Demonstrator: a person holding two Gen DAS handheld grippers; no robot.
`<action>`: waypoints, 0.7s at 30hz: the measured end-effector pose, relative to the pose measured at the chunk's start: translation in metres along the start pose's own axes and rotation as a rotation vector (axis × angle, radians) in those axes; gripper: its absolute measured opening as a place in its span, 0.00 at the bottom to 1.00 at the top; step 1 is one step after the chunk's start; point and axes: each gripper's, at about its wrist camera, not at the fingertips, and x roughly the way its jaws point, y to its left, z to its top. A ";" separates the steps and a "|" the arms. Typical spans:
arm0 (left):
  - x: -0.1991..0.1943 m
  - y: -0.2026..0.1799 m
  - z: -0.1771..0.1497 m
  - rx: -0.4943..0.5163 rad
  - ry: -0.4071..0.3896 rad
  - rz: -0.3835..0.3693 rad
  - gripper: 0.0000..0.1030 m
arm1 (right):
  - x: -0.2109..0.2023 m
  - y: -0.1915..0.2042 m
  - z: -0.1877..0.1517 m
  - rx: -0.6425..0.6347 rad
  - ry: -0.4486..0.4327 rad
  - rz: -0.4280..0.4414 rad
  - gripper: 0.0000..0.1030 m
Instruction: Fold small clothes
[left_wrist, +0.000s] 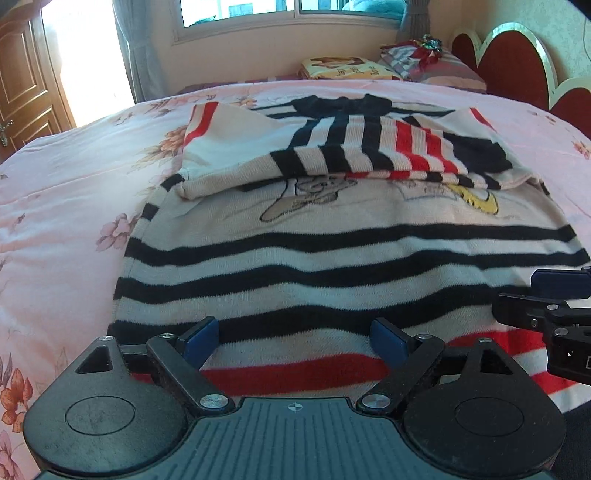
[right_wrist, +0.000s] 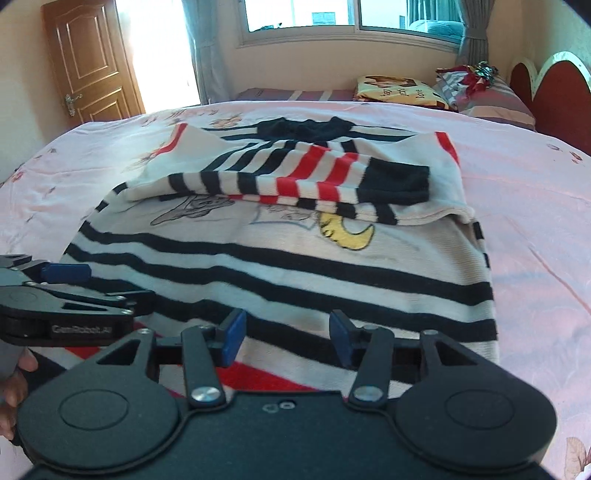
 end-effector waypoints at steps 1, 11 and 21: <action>-0.002 0.004 -0.006 0.000 -0.019 -0.008 0.87 | 0.003 0.006 -0.004 -0.016 0.012 -0.008 0.49; -0.035 0.063 -0.049 -0.040 -0.012 -0.052 0.95 | -0.027 -0.040 -0.047 0.037 0.050 -0.226 0.60; -0.061 0.055 -0.056 -0.032 -0.028 -0.124 0.95 | -0.059 0.033 -0.041 0.025 -0.023 -0.129 0.51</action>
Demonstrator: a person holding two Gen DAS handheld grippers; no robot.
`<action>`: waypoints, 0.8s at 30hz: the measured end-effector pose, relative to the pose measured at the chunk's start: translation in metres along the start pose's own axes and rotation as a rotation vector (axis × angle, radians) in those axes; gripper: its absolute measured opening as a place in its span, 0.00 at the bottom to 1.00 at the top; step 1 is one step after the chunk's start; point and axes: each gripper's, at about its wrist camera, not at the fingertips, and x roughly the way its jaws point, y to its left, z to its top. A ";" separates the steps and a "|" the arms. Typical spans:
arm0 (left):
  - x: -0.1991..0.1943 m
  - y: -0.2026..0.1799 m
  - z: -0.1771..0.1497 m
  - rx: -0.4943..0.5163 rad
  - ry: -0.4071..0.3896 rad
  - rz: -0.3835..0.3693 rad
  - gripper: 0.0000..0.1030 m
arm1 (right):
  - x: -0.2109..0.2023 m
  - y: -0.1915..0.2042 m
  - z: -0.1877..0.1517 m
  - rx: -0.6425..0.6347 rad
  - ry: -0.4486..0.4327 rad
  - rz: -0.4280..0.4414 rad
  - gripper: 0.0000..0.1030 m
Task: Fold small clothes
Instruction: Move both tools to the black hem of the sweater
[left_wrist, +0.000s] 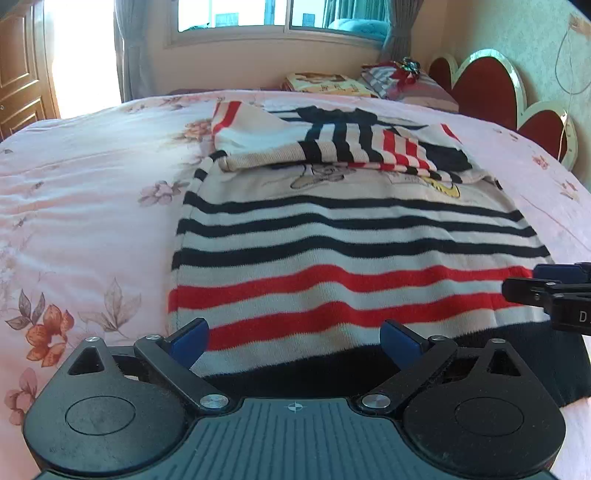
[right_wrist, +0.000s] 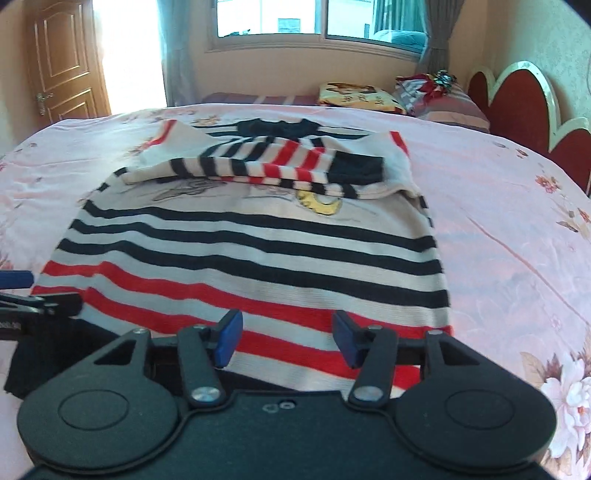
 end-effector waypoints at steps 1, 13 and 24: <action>0.003 0.001 -0.004 -0.001 0.015 0.001 0.95 | 0.002 0.009 -0.001 -0.004 0.007 0.022 0.51; -0.007 0.034 -0.036 0.045 0.017 0.027 0.96 | -0.001 -0.023 -0.051 -0.009 0.073 -0.130 0.59; -0.033 0.024 -0.031 -0.016 -0.041 0.002 0.96 | -0.027 -0.002 -0.041 0.037 0.027 -0.053 0.56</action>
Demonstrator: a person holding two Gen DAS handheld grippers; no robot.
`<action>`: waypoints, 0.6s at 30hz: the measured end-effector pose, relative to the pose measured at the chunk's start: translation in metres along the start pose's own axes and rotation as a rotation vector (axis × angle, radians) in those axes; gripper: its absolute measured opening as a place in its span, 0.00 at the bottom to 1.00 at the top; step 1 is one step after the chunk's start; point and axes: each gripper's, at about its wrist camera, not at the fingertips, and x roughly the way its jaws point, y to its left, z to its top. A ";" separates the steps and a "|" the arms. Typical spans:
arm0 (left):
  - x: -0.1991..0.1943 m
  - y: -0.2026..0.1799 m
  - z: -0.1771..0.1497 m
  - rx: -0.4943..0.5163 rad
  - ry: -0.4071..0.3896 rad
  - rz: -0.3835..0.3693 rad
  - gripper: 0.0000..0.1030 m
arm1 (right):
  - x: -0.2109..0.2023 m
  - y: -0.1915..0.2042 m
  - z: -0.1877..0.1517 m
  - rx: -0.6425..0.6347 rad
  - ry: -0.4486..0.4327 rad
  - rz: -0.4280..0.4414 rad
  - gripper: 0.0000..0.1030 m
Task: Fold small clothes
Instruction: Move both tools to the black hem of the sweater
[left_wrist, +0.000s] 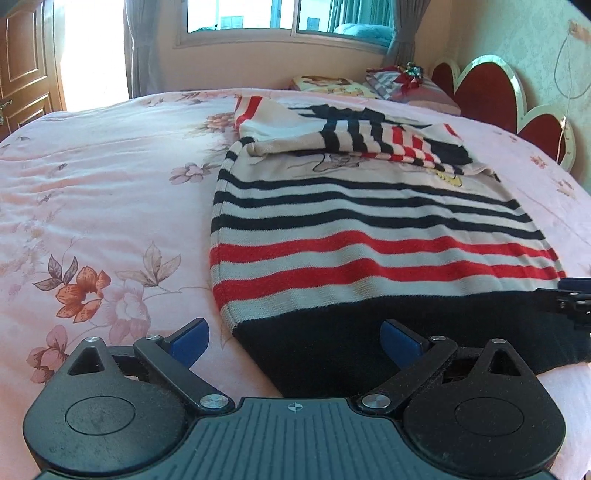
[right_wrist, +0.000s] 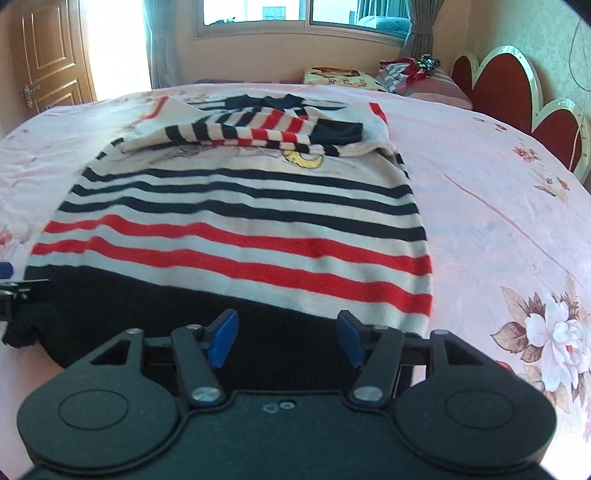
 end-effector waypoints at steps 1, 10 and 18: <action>-0.002 -0.003 0.001 0.007 -0.009 -0.006 0.96 | -0.002 0.006 0.003 0.002 -0.007 0.018 0.56; 0.018 -0.004 -0.016 0.029 0.064 0.008 0.96 | 0.025 0.025 -0.007 -0.033 0.075 0.010 0.56; 0.009 0.009 -0.017 -0.005 0.084 0.013 0.96 | 0.011 0.006 -0.018 -0.039 0.079 -0.028 0.59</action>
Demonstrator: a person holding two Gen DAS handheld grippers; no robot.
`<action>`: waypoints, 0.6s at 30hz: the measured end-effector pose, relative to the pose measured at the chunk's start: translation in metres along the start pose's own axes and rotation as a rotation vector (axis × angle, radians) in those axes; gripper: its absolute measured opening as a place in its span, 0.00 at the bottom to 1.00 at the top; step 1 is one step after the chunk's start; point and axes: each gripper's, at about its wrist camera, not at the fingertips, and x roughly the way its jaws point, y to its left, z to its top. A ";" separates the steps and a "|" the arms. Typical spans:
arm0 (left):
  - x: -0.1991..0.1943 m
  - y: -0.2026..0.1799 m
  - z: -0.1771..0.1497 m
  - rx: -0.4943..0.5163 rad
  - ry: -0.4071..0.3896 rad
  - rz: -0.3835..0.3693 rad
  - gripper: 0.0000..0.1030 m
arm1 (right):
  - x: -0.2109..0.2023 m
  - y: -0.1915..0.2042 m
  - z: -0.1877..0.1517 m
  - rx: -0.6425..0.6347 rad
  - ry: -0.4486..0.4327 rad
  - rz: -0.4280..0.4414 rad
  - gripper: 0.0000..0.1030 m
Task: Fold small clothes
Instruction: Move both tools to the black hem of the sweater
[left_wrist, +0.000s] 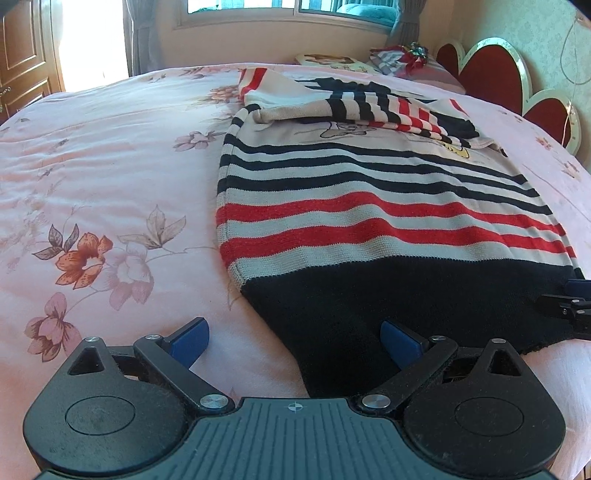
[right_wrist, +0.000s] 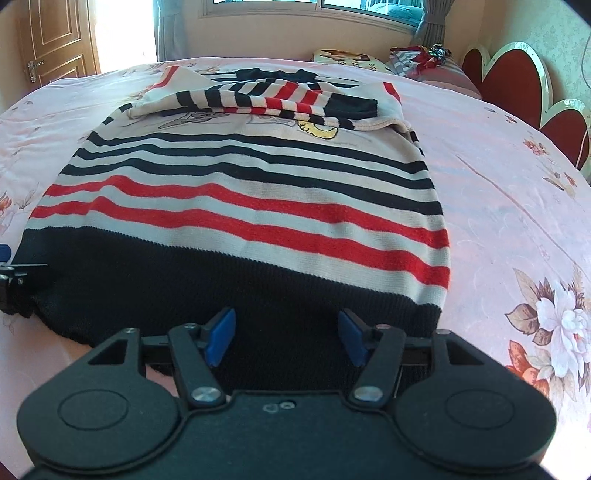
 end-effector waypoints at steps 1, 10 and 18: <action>0.001 0.001 -0.002 0.000 -0.001 -0.003 0.96 | -0.001 -0.003 -0.002 0.004 0.002 0.000 0.60; 0.002 0.002 -0.006 -0.003 -0.020 -0.001 0.96 | 0.001 -0.007 -0.016 0.035 -0.048 -0.008 0.68; -0.007 0.008 -0.011 -0.057 -0.009 -0.039 0.95 | 0.004 -0.008 -0.014 0.018 -0.020 0.038 0.90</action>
